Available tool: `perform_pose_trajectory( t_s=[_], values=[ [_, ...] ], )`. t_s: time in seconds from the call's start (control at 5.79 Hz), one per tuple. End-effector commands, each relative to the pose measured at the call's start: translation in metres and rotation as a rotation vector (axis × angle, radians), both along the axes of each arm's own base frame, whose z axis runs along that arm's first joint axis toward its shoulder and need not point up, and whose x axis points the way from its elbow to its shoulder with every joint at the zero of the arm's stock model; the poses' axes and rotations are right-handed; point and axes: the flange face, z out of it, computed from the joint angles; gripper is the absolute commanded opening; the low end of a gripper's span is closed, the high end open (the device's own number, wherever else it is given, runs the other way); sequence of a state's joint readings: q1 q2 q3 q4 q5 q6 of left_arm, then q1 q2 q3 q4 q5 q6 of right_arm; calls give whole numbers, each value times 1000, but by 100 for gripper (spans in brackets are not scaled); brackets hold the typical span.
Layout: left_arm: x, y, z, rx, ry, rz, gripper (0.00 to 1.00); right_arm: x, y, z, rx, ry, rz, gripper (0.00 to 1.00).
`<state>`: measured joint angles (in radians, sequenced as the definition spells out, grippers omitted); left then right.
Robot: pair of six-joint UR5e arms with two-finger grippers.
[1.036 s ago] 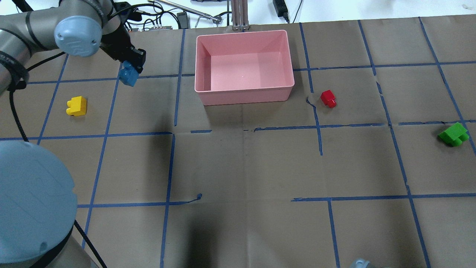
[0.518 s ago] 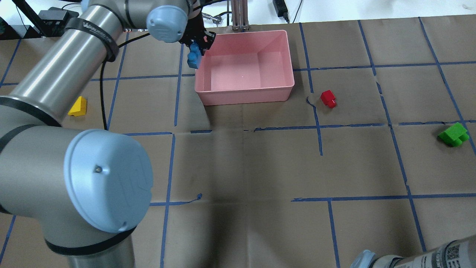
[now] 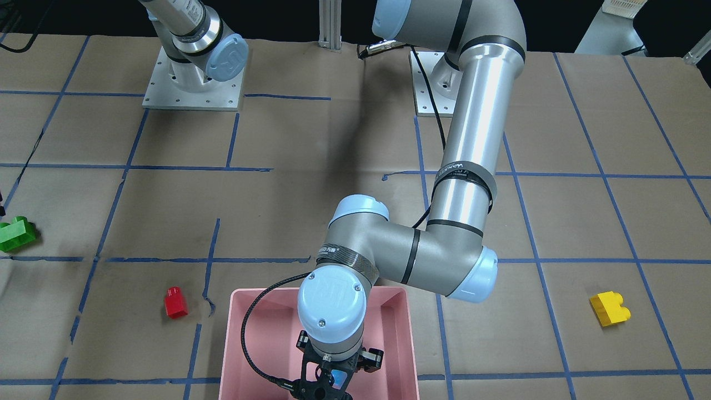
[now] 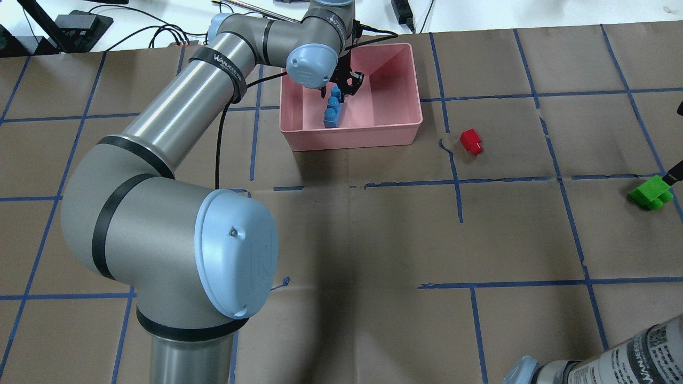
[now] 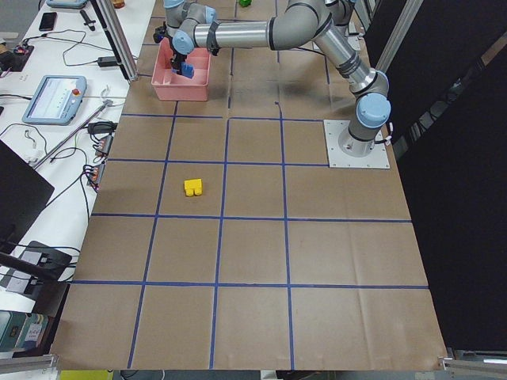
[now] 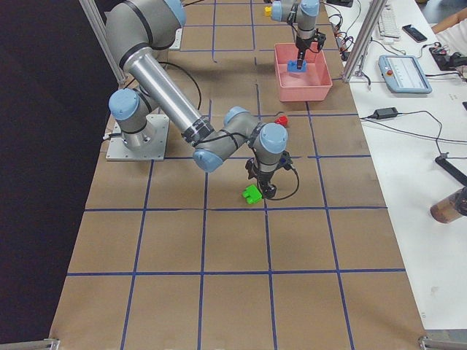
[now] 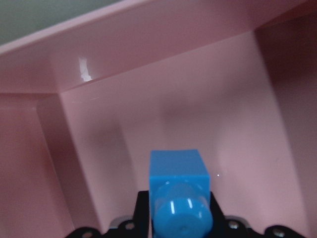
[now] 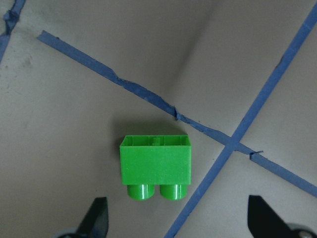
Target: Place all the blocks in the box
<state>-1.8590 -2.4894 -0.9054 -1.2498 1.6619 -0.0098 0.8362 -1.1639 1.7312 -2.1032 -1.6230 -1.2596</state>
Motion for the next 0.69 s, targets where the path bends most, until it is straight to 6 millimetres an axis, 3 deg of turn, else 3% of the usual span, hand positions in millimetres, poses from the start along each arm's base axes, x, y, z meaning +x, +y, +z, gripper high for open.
perform_pose_trajectory(
  t_s=[0.0,0.35,0.52],
  values=[
    [28,-6,22,-5,2,28,99,2,2,-27,17,-18,0,100],
    [148,-10,108,43,14,159,99,3,4,-45,43,-35,3,100],
    [191,-10,120,66,12,185,99,5,7,-51,58,-42,2,99]
  ],
)
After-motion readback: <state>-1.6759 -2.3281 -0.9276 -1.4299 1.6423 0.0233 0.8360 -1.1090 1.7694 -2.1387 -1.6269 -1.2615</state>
